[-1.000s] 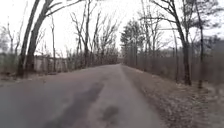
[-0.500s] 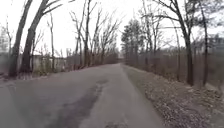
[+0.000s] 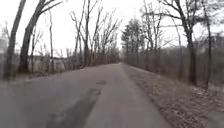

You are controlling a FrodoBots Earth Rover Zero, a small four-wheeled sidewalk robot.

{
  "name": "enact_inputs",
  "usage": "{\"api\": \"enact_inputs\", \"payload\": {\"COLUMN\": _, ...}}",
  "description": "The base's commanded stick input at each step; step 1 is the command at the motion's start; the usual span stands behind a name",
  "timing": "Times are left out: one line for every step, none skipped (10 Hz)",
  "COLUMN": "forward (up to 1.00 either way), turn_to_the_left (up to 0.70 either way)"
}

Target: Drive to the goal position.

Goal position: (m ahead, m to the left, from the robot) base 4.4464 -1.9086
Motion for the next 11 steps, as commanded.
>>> {"api": "enact_inputs", "payload": {"forward": 0.85, "turn_to_the_left": 0.00}}
{"api": "enact_inputs", "payload": {"forward": 0.85, "turn_to_the_left": 0.00}}
{"api": "enact_inputs", "payload": {"forward": 0.85, "turn_to_the_left": 0.00}}
{"api": "enact_inputs", "payload": {"forward": 0.85, "turn_to_the_left": 0.00}}
{"api": "enact_inputs", "payload": {"forward": 0.85, "turn_to_the_left": 0.00}}
{"api": "enact_inputs", "payload": {"forward": 0.85, "turn_to_the_left": 0.00}}
{"api": "enact_inputs", "payload": {"forward": 0.85, "turn_to_the_left": 0.00}}
{"api": "enact_inputs", "payload": {"forward": 0.85, "turn_to_the_left": 0.00}}
{"api": "enact_inputs", "payload": {"forward": 1.00, "turn_to_the_left": -0.40}}
{"api": "enact_inputs", "payload": {"forward": 1.00, "turn_to_the_left": -0.28}}
{"api": "enact_inputs", "payload": {"forward": 1.00, "turn_to_the_left": -0.17}}
